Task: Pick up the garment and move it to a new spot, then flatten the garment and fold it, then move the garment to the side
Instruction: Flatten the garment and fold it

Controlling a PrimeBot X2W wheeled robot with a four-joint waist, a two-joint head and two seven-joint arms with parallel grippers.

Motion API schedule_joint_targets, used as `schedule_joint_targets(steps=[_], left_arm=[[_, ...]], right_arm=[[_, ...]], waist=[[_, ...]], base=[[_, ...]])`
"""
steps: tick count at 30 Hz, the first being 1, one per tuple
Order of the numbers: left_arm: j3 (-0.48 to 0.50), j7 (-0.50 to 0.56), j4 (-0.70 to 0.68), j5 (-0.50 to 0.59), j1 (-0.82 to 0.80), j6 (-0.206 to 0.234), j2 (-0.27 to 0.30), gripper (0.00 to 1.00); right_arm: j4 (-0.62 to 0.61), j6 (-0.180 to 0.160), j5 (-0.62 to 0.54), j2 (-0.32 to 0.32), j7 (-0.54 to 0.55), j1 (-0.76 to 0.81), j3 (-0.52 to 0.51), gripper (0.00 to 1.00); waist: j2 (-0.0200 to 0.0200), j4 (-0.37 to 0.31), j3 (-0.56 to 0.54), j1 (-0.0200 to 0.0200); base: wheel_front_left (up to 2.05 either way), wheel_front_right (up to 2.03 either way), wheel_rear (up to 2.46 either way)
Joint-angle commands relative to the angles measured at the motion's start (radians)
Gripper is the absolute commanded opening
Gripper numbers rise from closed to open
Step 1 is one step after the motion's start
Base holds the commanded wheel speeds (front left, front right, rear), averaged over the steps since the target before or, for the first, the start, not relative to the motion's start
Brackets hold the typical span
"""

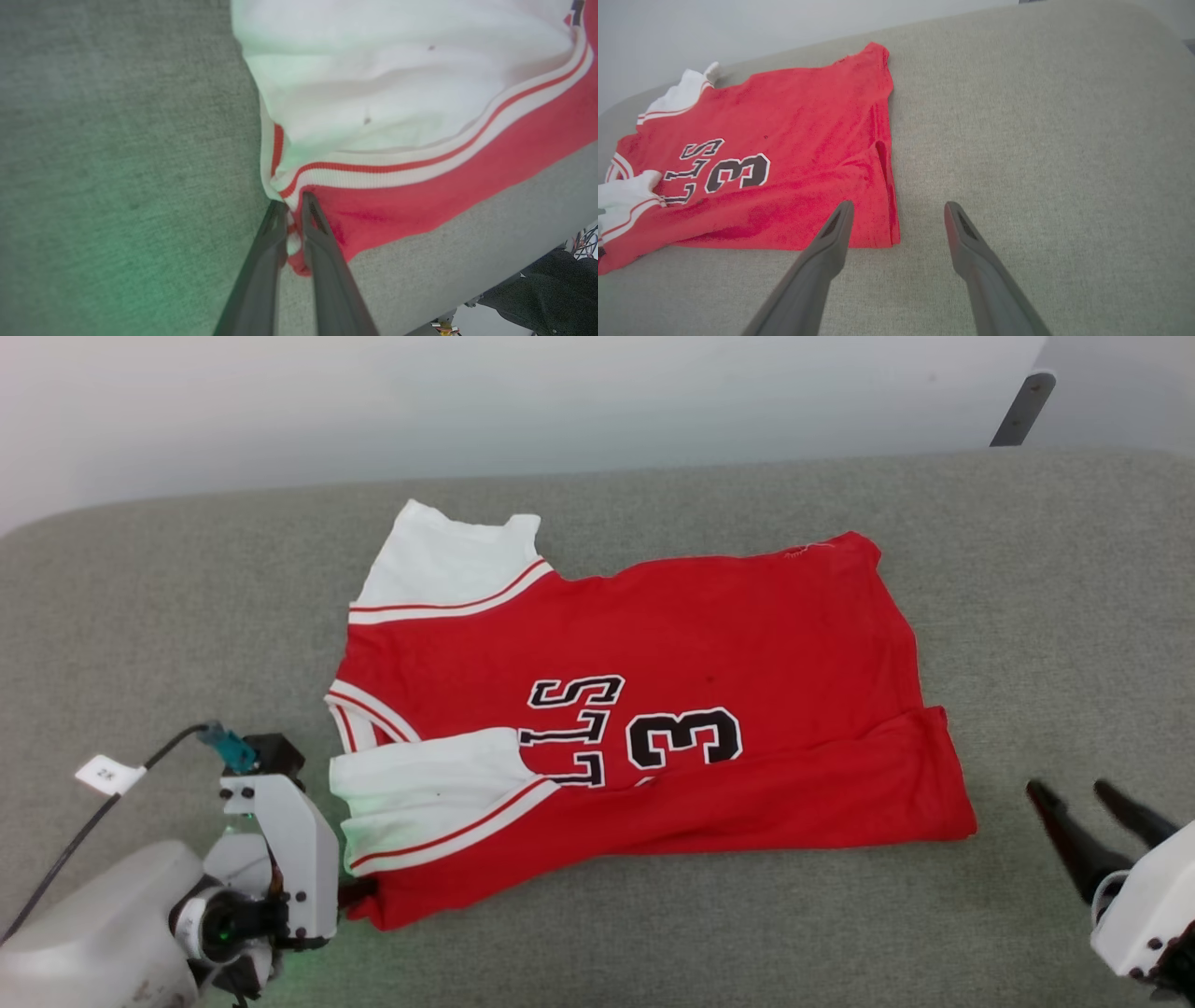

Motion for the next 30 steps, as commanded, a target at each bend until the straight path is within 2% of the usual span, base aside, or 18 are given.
schedule_joint_targets(steps=[1,7,13,21,26,28,29,30], left_arm=[[-0.016,-0.008,0.023,0.012,0.013,-0.002,-0.027,0.0],[-0.013,0.003,0.057,0.024,-0.025,-0.013,-0.043,0.0],[-0.012,-0.005,0.063,0.042,-0.054,-0.028,-0.067,0.0],[-0.011,-0.012,0.074,0.059,-0.089,-0.04,-0.103,0.0],[-0.008,-0.017,0.093,0.062,-0.102,-0.052,-0.118,0.0],[-0.006,-0.018,0.101,0.061,-0.104,-0.059,-0.122,0.0],[-0.006,-0.021,0.105,0.061,-0.105,-0.062,-0.124,0.0],[-0.005,-0.022,0.109,0.06,-0.104,-0.063,-0.126,0.0]], right_arm=[[-0.006,-0.001,0.006,-0.007,0.024,0.011,0.009,1.0],[0.019,-0.001,0.028,-0.011,0.122,-0.014,0.04,1.0],[0.095,-0.001,0.018,-0.023,0.179,-0.09,0.07,1.0],[0.282,-0.001,-0.019,-0.045,0.231,-0.211,0.111,1.0],[0.418,-0.001,-0.027,-0.051,0.249,-0.256,0.183,1.0],[0.464,-0.001,-0.017,-0.048,0.25,-0.267,0.203,0.43],[0.483,-0.001,-0.016,-0.053,0.255,-0.273,0.219,0.0],[0.502,-0.001,-0.014,-0.057,0.256,-0.277,0.224,0.0]], waist=[[0.0,0.0,0.007,0.0],[0.0,0.014,0.03,0.0],[0.0,0.037,0.055,0.0],[0.0,0.072,0.093,0.0],[0.0,0.083,0.105,0.0],[0.0,0.086,0.106,0.0],[0.0,0.088,0.106,0.0],[0.0,0.089,0.106,0.0]], base=[[0.0,0.0,0.0],[0.0,0.0,0.0],[0.0,0.0,0.0],[0.0,0.0,0.0],[0.0,0.0,0.0],[0.0,0.0,0.0],[0.0,0.0,0.0],[0.0,0.0,0.0]])
